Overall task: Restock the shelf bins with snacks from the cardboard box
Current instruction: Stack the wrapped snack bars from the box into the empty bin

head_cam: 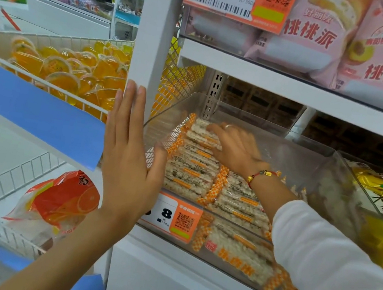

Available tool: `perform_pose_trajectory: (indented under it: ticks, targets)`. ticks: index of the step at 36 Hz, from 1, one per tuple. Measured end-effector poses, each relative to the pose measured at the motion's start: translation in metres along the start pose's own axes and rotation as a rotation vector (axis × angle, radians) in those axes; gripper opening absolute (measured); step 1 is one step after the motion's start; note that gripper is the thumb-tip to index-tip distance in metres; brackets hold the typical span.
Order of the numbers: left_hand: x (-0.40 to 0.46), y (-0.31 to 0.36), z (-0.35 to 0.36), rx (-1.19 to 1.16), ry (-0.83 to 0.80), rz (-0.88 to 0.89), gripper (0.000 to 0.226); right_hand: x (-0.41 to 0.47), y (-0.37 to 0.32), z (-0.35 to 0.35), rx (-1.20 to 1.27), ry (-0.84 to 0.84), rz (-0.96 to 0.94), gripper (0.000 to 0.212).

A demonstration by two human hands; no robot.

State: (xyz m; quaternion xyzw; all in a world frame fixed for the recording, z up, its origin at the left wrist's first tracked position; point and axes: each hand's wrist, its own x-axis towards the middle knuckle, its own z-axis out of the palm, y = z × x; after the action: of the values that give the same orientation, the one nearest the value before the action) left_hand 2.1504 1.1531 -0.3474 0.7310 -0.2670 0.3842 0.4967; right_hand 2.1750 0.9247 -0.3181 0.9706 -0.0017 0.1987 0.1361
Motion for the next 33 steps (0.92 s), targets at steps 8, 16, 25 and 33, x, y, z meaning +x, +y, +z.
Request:
perform_pose_trajectory:
  ticks: [8,16,25,33]
  targets:
    - [0.0,0.0,0.0,-0.025,0.002,0.009,0.069,0.002,0.01,0.005,0.649,-0.027,0.228,0.03]
    - [0.0,0.001,0.001,-0.022,0.007,0.006,0.07,0.003,0.01,0.007,0.222,0.169,0.171,0.033]
    - [0.0,0.0,0.0,-0.009,0.013,0.013,0.07,-0.002,0.016,0.008,0.564,-0.084,0.241,0.052]
    - [0.001,0.0,0.0,-0.002,0.013,0.011,0.07,-0.007,0.022,0.003,0.382,-0.17,0.144,0.063]
